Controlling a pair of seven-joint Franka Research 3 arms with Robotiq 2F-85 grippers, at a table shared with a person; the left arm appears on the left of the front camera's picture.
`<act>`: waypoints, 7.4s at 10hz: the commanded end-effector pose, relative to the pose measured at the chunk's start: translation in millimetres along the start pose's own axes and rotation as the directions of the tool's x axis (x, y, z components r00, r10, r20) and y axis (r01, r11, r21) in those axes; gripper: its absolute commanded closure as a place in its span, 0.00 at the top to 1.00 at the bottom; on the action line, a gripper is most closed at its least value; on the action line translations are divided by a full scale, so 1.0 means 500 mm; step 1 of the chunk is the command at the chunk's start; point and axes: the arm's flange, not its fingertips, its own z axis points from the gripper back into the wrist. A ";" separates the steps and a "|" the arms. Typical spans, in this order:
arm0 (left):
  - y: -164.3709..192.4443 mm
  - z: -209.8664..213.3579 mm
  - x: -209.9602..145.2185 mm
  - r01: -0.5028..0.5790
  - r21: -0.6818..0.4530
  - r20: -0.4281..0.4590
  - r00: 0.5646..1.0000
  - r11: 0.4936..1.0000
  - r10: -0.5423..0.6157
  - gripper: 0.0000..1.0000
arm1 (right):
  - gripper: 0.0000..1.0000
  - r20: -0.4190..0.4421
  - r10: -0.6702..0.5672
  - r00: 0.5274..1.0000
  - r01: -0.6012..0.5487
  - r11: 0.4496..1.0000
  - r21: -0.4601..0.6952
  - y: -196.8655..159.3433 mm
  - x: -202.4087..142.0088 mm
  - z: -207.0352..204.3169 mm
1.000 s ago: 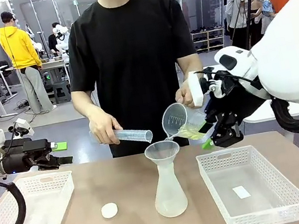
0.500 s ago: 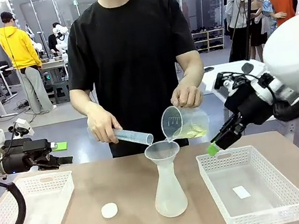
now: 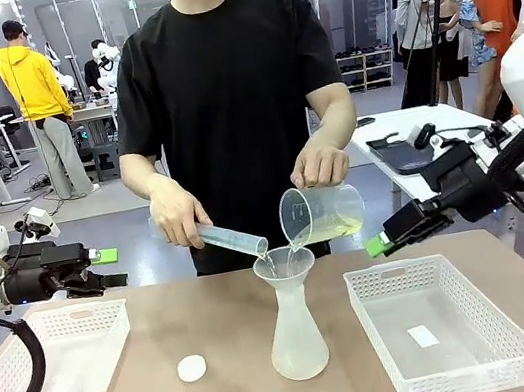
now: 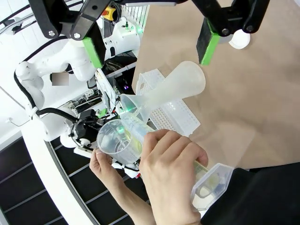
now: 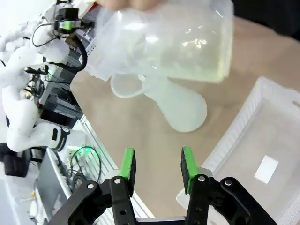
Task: Prepare the solutions needed for the experiment.
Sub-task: Once the solution is in the Big flask , pick up the Plastic Funnel and place it back into the right Organizing basket.
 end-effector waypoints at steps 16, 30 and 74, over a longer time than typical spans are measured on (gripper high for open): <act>0.000 -0.004 0.004 0.021 0.015 0.004 1.000 1.000 -0.021 1.00 | 0.50 0.110 -0.542 0.833 0.438 0.768 0.467 -0.169 -0.034 -0.014; 0.000 -0.004 0.004 0.021 0.015 0.004 1.000 1.000 -0.021 1.00 | 0.50 0.100 -0.568 0.817 0.451 0.737 0.504 -0.153 -0.051 -0.011; 0.000 -0.004 0.004 0.021 0.015 0.004 1.000 1.000 -0.021 1.00 | 0.50 -0.306 -0.570 0.762 0.444 0.805 -0.394 0.114 0.284 -0.222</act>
